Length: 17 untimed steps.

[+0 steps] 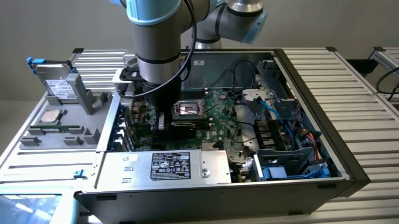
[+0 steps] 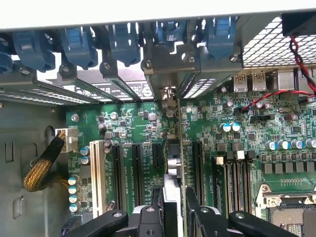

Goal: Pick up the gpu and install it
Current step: 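Insert the gpu into the slot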

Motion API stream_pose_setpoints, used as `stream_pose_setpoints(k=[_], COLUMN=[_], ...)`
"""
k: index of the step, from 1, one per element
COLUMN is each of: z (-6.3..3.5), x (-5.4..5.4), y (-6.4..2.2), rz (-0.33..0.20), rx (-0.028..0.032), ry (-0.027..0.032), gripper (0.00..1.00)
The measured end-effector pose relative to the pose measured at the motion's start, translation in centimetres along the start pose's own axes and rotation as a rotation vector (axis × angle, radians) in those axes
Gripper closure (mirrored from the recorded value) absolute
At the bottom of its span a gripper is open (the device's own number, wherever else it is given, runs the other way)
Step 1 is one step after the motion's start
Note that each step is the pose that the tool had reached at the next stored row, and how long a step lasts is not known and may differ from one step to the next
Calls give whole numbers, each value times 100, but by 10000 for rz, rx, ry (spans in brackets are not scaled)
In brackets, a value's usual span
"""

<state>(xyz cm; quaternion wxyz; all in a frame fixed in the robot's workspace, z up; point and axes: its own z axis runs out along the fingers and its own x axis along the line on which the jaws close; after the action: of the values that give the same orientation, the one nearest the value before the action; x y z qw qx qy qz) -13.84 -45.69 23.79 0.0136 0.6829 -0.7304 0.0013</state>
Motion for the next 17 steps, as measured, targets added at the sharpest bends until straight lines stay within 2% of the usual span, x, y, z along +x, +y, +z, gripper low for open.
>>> stream_pose_setpoints(k=[11, 17], z=[1, 3], x=[1, 1], y=[0, 0], rz=[347, 424], rx=[-9, -5], ry=[4, 27], gripper=[71, 71])
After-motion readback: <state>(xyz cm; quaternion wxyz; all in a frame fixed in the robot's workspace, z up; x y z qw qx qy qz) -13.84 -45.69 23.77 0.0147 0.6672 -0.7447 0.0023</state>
